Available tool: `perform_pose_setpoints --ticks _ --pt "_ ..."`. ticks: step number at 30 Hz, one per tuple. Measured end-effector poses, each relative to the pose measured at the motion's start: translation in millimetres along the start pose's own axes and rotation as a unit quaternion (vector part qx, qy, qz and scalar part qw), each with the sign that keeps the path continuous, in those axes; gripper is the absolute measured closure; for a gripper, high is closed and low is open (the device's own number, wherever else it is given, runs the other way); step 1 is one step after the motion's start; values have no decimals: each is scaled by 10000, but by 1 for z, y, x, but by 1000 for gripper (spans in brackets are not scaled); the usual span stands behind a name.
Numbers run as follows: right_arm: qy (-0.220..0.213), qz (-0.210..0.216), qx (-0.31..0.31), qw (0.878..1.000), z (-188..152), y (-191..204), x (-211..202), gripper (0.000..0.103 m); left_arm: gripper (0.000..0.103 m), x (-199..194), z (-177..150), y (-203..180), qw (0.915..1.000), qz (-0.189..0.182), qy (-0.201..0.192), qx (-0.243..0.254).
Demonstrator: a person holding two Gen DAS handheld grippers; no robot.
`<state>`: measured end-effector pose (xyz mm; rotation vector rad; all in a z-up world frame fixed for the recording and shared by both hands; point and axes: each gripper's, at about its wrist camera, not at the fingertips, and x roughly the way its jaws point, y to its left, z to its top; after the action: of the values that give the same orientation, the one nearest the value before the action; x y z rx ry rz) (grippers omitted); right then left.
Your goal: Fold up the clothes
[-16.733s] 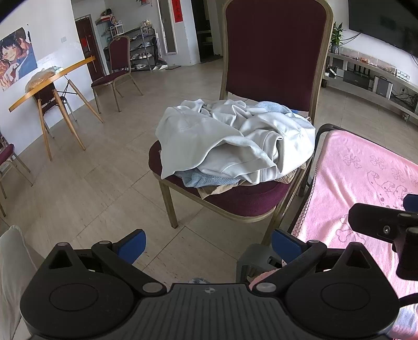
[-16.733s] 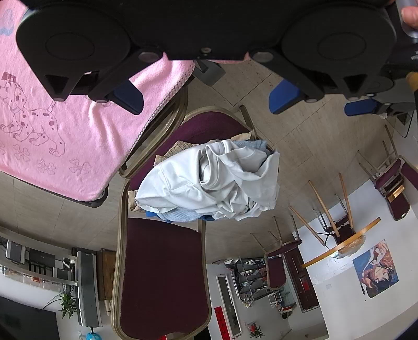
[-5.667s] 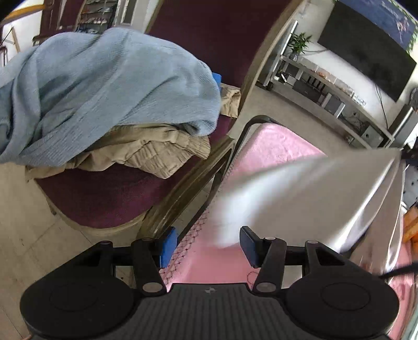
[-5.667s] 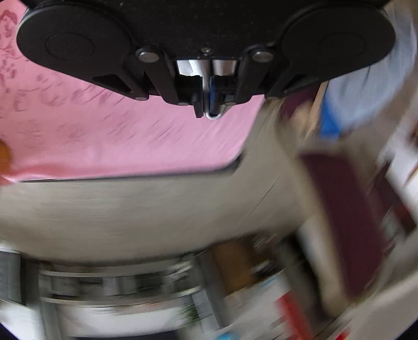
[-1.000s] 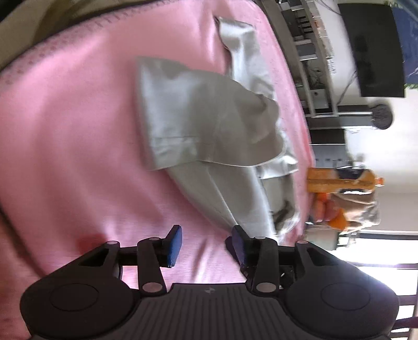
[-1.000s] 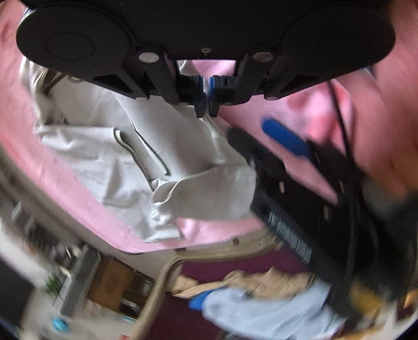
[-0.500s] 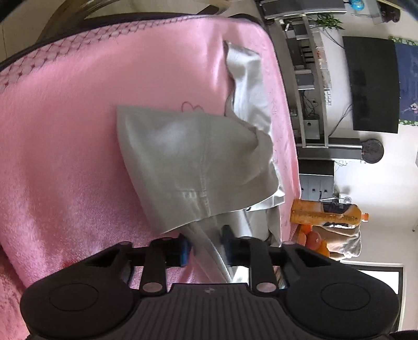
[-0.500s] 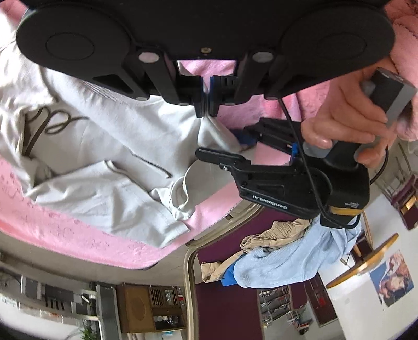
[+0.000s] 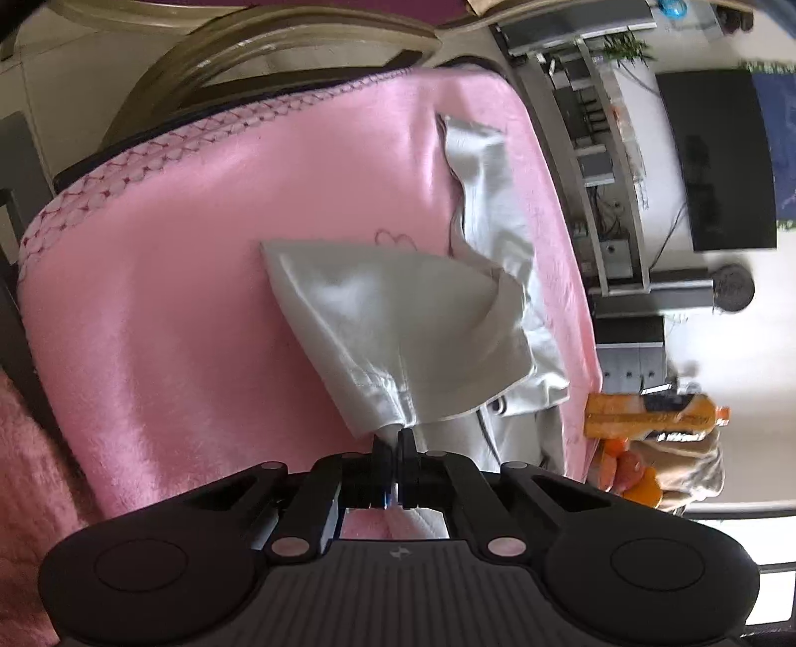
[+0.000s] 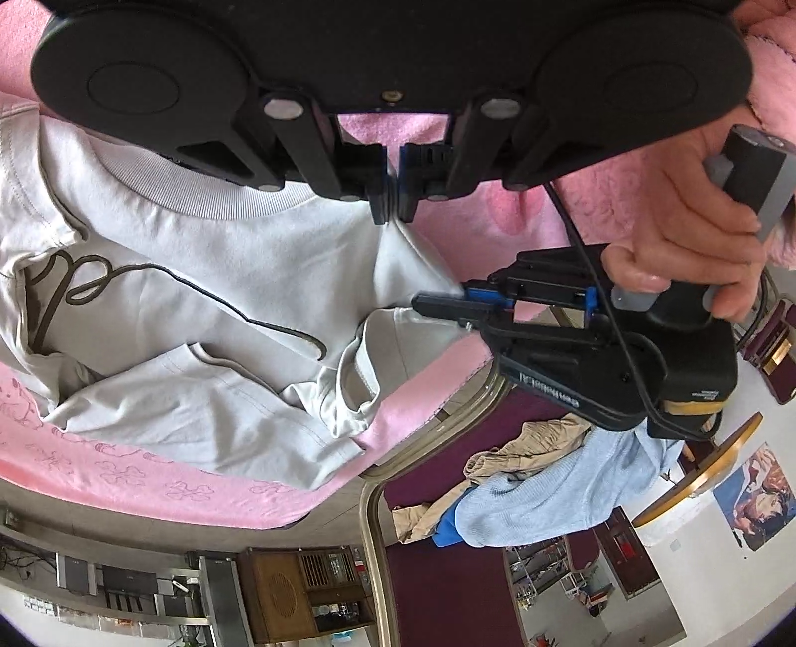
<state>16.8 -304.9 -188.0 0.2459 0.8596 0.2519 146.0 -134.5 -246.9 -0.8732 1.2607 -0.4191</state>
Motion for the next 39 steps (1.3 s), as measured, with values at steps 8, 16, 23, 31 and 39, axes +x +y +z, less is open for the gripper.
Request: perform_pose_setpoints --ticks 8,16,23,31,39 --pt "-306 -200 704 9969 -8 -33 -42 55 103 -15 -2 -15 9955 489 -320 748" --pt "-1297 -774 2906 9449 -47 -138 -138 44 103 -21 -8 -33 9791 1046 -672 1611" --pt "-937 -1105 2225 9641 -41 -129 -107 44 103 -25 -12 -46 9591 1448 -928 2247" --pt "-437 -1435 1322 9798 -28 -115 -63 41 103 -24 -18 -47 9539 1503 -967 2413" --pt "-281 -1759 1430 9736 -26 -118 -37 91 103 -24 -19 -48 9531 1480 -965 2457"
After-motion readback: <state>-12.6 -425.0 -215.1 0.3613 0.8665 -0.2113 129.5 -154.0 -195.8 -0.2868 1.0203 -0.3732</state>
